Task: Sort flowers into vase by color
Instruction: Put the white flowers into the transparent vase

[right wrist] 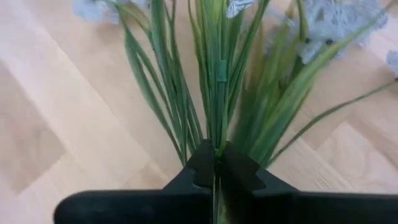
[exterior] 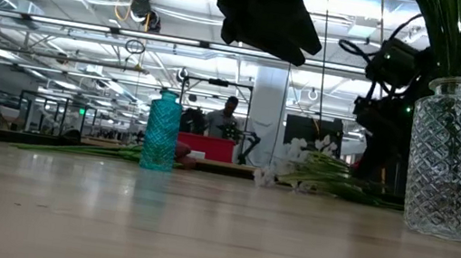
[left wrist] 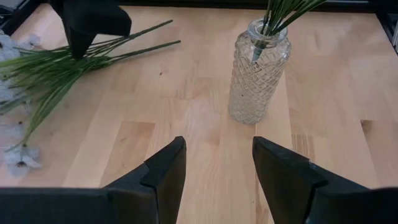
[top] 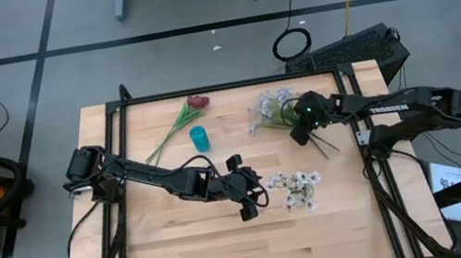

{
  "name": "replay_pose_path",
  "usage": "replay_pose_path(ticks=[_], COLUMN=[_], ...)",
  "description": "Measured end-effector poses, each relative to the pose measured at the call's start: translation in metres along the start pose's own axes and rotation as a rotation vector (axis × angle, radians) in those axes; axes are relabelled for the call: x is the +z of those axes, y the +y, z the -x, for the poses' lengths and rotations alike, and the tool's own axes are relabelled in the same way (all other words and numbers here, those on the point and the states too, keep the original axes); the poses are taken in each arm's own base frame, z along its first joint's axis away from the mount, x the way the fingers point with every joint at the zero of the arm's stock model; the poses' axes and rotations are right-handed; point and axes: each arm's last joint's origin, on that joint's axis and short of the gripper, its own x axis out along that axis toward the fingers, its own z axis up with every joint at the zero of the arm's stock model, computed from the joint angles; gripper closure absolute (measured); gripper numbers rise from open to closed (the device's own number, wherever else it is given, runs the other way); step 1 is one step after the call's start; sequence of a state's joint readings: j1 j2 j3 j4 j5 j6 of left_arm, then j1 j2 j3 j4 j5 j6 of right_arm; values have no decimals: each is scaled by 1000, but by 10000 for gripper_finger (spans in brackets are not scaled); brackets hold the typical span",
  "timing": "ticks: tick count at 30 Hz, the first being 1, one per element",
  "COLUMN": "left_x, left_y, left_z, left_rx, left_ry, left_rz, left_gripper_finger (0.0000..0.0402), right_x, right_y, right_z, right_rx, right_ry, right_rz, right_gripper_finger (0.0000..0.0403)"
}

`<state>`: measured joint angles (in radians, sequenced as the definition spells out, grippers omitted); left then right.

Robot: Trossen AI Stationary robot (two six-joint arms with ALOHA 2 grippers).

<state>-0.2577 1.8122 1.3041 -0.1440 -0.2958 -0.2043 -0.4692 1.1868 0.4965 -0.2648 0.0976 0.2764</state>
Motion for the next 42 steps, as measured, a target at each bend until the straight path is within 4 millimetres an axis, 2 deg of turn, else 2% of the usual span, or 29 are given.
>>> replay_pose_path(ticks=[21,30,34,42], left_x=[0,-1,-3,-5], left_y=[0,-3,-6,-13], left_z=[0,1,6,29], left_rx=[-1,15,31,85], left_ry=[0,0,23,57], left_rz=[0,17,3,28], left_gripper_finger=[210,210,210,210], right_x=[4,2,0,-4], right_y=[17,18,18,16], right_z=[71,114,135,171], right_rx=[219,358,441,600], right_ry=[-317,-544,-665,-900], right_rz=[-18,-22,-21,-20], right_gripper_finger=[403,403,402,402])
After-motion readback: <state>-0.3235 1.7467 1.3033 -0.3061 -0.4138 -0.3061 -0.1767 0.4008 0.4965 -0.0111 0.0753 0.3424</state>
